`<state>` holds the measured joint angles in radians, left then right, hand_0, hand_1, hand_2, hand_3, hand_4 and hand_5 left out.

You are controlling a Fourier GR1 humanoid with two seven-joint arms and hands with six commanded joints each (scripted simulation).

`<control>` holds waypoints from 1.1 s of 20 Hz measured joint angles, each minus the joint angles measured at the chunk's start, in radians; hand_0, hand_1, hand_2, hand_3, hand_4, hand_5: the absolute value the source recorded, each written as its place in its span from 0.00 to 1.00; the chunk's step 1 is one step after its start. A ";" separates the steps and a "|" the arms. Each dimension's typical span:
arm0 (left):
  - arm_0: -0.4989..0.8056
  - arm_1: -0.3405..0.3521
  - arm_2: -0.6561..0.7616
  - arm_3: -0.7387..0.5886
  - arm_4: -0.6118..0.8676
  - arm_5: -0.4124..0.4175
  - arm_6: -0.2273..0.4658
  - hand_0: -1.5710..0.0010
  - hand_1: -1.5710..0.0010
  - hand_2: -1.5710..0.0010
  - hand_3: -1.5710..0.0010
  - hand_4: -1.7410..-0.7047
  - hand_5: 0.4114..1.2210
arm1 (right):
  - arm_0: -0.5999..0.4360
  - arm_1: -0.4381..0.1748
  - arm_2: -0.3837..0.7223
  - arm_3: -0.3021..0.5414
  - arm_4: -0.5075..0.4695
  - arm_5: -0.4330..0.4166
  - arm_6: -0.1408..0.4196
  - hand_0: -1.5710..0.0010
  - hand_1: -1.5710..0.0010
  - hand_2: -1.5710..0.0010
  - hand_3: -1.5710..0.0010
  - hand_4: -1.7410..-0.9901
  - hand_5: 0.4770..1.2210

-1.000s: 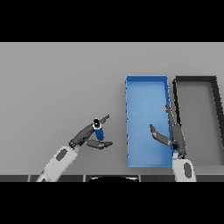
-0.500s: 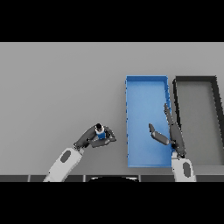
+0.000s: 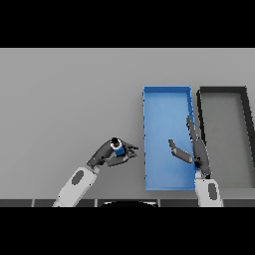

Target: Pick up the blue pipe and place it into the blue bin.

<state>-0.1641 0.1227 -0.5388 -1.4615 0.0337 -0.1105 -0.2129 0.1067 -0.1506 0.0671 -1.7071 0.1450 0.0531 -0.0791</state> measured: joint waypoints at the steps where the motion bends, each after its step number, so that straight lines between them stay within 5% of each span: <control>1: -0.018 -0.011 0.004 -0.020 0.001 0.004 0.022 0.02 0.02 0.02 0.02 0.26 0.99 | -0.010 -0.001 0.003 0.000 0.011 -0.006 0.009 1.00 1.00 1.00 1.00 0.70 0.22; 11: -0.070 -0.036 0.001 -0.142 -0.002 -0.064 0.154 0.00 0.00 0.00 0.00 0.26 1.00 | -0.001 -0.025 -0.012 0.015 0.026 -0.011 -0.037 1.00 1.00 1.00 1.00 0.79 0.22; 17: -0.054 -0.051 0.018 -0.131 -0.037 -0.075 0.146 0.00 0.00 0.00 0.00 0.26 1.00 | 0.255 0.082 0.053 -0.170 0.176 -0.168 -0.064 1.00 1.00 1.00 1.00 0.73 0.22; 20: -0.060 -0.064 0.026 -0.123 -0.038 -0.098 0.142 0.00 0.00 0.00 0.00 0.26 1.00 | 0.304 0.106 0.074 -0.245 0.215 -0.199 -0.047 1.00 1.00 0.97 1.00 0.73 0.23; 22: -0.065 -0.067 0.035 -0.127 -0.043 -0.105 0.146 0.00 0.00 0.00 0.00 0.26 1.00 | 0.300 0.105 0.075 -0.297 0.071 -0.109 -0.086 1.00 0.99 0.94 1.00 0.72 0.20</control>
<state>-0.2289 0.0558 -0.5035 -1.5880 -0.0097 -0.2159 -0.0669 0.4063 -0.0455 0.1422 -2.0038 0.2163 -0.0560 -0.1651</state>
